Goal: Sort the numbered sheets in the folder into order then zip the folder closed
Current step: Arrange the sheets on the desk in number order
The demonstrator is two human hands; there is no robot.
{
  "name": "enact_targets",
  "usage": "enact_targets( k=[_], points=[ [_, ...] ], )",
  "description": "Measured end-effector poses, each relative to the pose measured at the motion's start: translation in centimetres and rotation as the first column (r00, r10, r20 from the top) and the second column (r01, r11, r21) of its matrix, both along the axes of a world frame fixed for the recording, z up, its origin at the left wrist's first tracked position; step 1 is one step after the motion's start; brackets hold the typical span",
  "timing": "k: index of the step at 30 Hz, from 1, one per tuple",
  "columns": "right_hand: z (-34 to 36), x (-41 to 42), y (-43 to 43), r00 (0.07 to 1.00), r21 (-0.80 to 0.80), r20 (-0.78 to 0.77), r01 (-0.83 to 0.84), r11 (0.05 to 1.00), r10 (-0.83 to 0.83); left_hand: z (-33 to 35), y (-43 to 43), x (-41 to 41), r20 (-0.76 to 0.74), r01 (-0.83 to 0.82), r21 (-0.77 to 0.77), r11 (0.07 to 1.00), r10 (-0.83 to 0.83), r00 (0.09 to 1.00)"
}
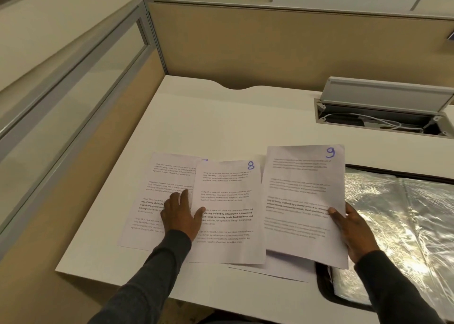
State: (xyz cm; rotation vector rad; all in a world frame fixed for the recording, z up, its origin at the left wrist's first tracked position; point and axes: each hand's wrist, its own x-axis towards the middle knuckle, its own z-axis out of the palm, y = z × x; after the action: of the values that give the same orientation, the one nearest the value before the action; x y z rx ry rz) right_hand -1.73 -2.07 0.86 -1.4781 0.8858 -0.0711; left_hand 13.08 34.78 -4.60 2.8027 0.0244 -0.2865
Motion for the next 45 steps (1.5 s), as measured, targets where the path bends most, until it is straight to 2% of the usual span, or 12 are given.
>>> enact_targets(
  k=[3, 5, 24, 26, 27, 30, 32, 34, 36, 38, 45],
  points=[
    [0.6, -0.2, -1.1, 1.0, -0.019, 0.02, 0.019, 1.0, -0.019, -1.1, 0.3, -0.3, -0.146, 0.065, 0.12, 0.991, -0.047, 0.988],
    [0.7, -0.3, -1.3, 0.999, -0.009, 0.031, 0.033, 0.999, -0.032, -1.5, 0.6, -0.5, -0.169, 0.092, 0.153, 0.984, -0.066, 0.983],
    [-2.4, 0.4, 2.9, 0.995, 0.155, -0.001, -0.097, 0.983, 0.099, -1.2, 5.3, 0.8, -0.126, 0.026, 0.272, 0.962, 0.009, 0.992],
    [-2.5, 0.5, 3.2, 0.994, 0.169, 0.006, -0.105, 0.98, 0.106, -0.3, 4.4, 0.3, -0.067, -0.001, 0.203, 0.979, 0.015, 0.998],
    [-2.4, 0.5, 3.4, 0.994, 0.173, 0.01, -0.108, 0.979, 0.108, 0.3, 3.6, 0.0, -0.017, -0.01, 0.121, 0.993, 0.012, 1.0],
    [-2.2, 0.6, 3.9, 0.992, 0.199, 0.034, -0.126, 0.972, 0.121, 2.6, 0.0, -1.6, 0.095, 0.07, -0.241, 0.968, -0.048, 0.994],
    [-1.8, 0.7, 4.1, 0.99, 0.218, 0.048, -0.141, 0.966, 0.134, 4.4, -3.1, -2.8, -0.052, 0.033, -0.474, 0.88, -0.066, 0.997],
    [-1.4, 0.7, 4.2, 0.988, 0.24, 0.069, -0.154, 0.959, 0.141, 5.5, -5.5, -3.6, -0.267, -0.136, -0.62, 0.773, -0.045, 0.963],
    [-1.2, 0.7, 4.3, 0.985, 0.254, 0.081, -0.165, 0.953, 0.15, 5.6, -7.1, -3.9, -0.333, -0.248, -0.665, 0.704, 0.018, 0.943],
    [-1.1, 0.5, 4.4, 0.984, 0.258, 0.085, -0.172, 0.951, 0.154, 5.2, -7.8, -3.8, -0.323, -0.279, -0.666, 0.692, 0.071, 0.944],
    [-1.5, -1.0, 3.7, 0.981, 0.272, 0.114, -0.184, 0.945, 0.158, 4.1, -7.5, -3.3, -0.319, -0.237, -0.599, 0.765, 0.043, 0.947]
  ],
)
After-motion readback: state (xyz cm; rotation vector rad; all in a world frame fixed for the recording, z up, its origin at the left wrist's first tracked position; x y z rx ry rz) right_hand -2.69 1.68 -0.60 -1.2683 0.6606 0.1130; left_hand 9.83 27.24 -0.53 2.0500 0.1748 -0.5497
